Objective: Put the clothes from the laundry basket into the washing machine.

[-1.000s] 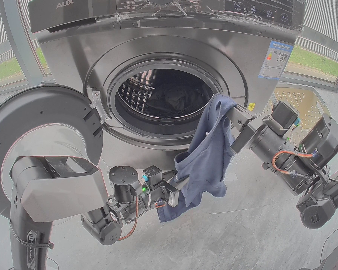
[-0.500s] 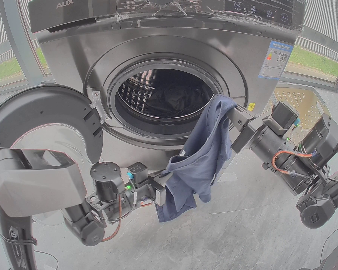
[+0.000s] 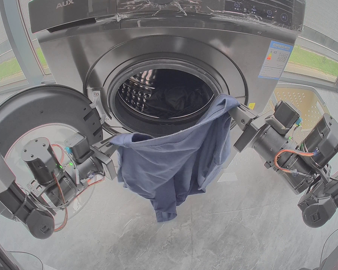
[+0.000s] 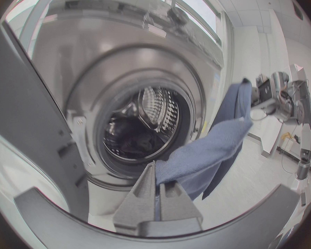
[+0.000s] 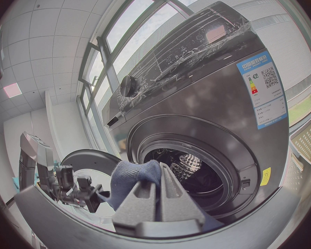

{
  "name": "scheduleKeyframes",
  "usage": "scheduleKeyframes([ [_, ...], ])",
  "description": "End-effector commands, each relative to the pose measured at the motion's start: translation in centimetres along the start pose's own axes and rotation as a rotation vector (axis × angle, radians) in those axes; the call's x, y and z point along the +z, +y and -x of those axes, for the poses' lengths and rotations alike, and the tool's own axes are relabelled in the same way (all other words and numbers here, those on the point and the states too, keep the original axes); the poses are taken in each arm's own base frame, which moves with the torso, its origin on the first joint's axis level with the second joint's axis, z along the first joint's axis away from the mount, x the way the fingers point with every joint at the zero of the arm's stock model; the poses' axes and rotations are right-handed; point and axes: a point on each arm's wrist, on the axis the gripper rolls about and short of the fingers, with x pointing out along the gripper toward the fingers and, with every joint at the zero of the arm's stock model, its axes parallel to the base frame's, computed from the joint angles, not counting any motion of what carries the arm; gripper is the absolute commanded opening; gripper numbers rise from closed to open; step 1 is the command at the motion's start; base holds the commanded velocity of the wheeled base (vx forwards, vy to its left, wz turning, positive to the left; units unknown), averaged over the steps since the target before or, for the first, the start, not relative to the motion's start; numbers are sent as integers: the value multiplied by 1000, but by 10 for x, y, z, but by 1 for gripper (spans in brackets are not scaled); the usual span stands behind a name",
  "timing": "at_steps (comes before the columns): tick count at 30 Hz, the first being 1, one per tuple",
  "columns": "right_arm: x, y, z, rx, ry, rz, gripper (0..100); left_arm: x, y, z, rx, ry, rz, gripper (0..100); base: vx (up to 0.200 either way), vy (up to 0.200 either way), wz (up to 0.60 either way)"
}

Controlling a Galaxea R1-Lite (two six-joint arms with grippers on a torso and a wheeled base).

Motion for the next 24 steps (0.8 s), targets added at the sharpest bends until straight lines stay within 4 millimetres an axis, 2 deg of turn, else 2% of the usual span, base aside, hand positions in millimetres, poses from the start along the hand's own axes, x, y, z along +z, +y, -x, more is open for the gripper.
scheduleKeyframes([
  [1,-5,-2,7,-5,32,4,0,29,9,14,42,-103,-22,0,0,0,0],
  [4,-7,-4,9,-12,42,6,0,35,10,13,46,-127,-27,0,0,0,0],
  [8,-10,-10,13,-29,65,15,0,58,18,14,75,-213,-45,0,0,0,0],
  [11,-18,-13,19,-42,105,19,0,65,18,16,84,-237,-46,0,0,0,0],
  [16,-25,-19,18,-60,127,45,0,68,18,19,95,-247,-46,0,0,0,0],
  [24,-14,-33,20,-108,95,96,0,69,18,22,96,-244,-46,0,0,0,0],
])
